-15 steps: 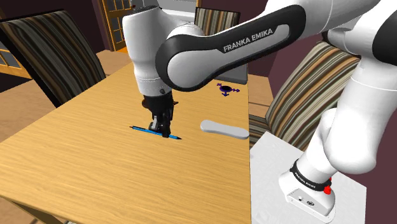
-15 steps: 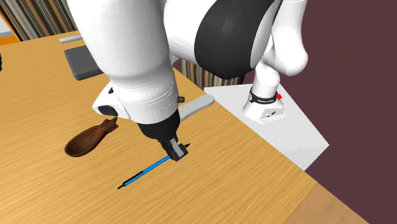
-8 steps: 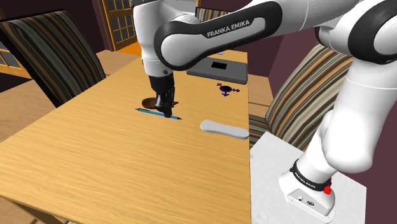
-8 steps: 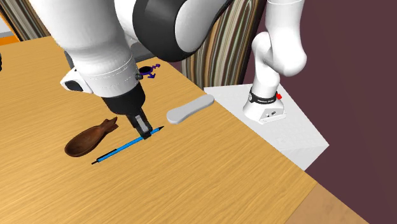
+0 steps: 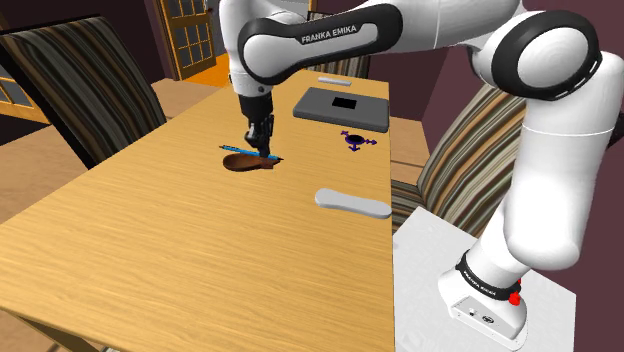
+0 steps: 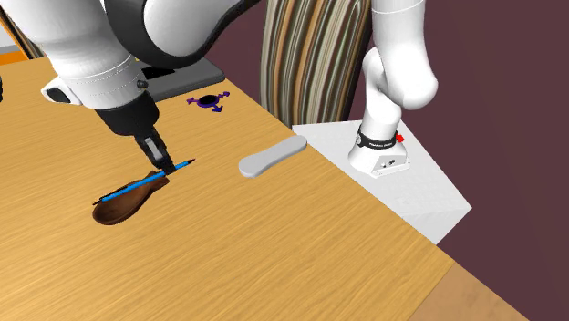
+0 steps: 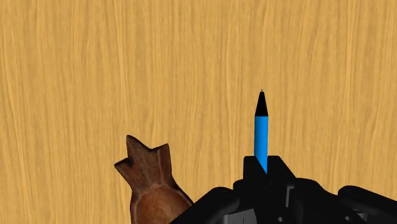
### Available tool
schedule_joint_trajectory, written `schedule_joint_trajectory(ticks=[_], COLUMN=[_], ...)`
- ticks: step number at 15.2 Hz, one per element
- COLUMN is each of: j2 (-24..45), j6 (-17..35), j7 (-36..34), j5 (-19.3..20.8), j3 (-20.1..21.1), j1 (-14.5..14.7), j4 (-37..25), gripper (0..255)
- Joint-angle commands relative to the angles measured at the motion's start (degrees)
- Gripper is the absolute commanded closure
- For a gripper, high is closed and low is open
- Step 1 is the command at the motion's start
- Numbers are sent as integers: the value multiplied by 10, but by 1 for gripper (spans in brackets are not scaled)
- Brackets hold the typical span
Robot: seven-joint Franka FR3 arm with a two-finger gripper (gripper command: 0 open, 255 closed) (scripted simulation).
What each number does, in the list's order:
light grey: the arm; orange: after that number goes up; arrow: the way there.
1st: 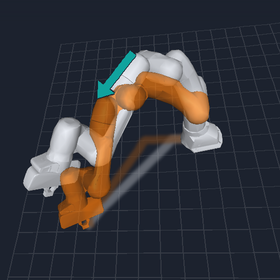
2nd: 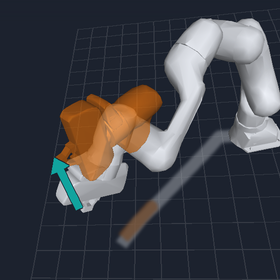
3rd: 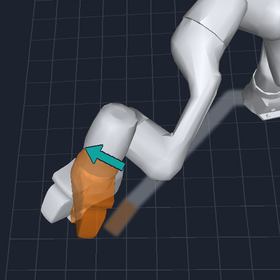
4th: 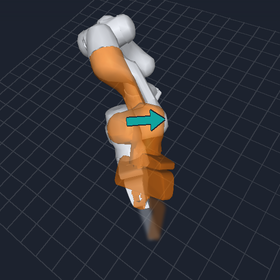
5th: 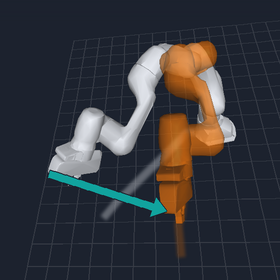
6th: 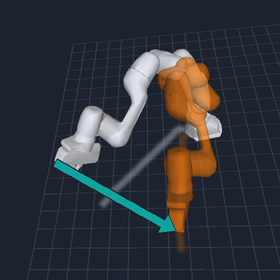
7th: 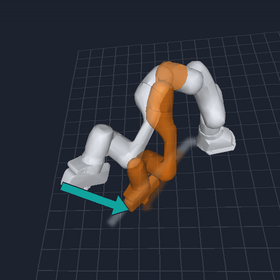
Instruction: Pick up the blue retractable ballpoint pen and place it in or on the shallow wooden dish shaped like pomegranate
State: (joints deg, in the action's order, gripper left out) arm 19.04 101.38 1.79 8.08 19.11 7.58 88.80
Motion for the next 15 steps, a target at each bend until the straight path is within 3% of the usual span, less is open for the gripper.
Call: schedule_joint_trajectory(ticks=[1,5,15], j2=[21,86,94], j6=[-13,-51,22], j7=[20,63,57], j5=[5,19,23], j3=[-8,-26,-28], j1=[-9,-25,-30], j4=[-34,-139,-73], gripper=[255,255,255])
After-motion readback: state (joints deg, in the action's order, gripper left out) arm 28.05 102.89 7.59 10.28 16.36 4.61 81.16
